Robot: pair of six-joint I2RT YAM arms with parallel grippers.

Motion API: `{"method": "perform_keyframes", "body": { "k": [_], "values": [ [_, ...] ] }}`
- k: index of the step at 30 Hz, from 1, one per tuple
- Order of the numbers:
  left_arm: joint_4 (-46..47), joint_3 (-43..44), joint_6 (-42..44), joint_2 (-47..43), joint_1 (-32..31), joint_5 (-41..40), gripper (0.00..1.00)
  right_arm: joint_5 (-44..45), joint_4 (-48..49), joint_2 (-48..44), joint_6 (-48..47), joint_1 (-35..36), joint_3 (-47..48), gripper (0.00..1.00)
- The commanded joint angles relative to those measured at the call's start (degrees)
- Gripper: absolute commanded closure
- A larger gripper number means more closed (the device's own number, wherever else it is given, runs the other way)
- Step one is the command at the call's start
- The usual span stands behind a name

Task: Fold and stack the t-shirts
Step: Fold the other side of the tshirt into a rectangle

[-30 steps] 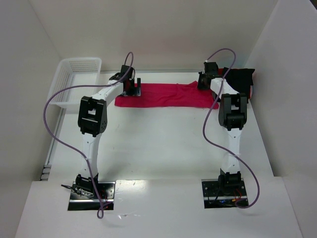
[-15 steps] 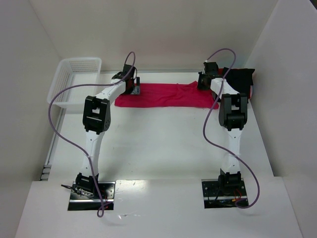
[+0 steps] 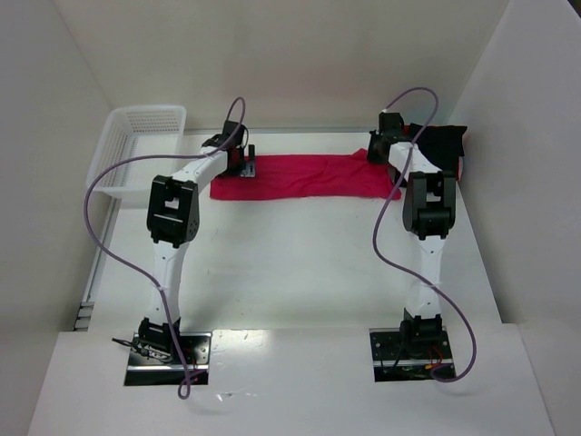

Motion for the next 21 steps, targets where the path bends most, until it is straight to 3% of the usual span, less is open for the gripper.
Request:
{"method": "perform_keyframes", "body": {
  "k": [1, 7, 10, 11, 15, 21],
  "values": [
    [-7.5, -4.9, 2.1, -3.5, 0.1, 1.0, 0.01, 4.6, 0.7, -4.9, 0.7, -1.2, -0.3, 0.86],
    [-7.5, -8.3, 2.1, -5.5, 1.2, 1.0, 0.01, 1.1, 1.2, -4.9, 1.2, -1.8, -0.3, 0.76],
    [-7.5, -7.5, 2.1, -4.2, 1.2, 1.6, 0.01, -0.9, 1.2, -4.9, 1.2, -1.8, -0.3, 0.62],
    [-7.5, -6.5, 2.1, -3.6, 1.2, 1.6, 0.01, -1.6, 1.2, -4.9, 1.2, -1.8, -0.3, 0.51],
    [-7.5, -6.0, 2.1, -3.1, 1.2, 2.1, 0.01, -3.5, 2.6, -6.2, -0.2, -1.8, -2.5, 0.38],
    [-7.5, -6.0, 3.3, -4.2, 1.2, 2.7, 0.01, -5.4, 3.3, -9.0, -0.7, -1.8, -5.6, 0.34]
  ]
}}
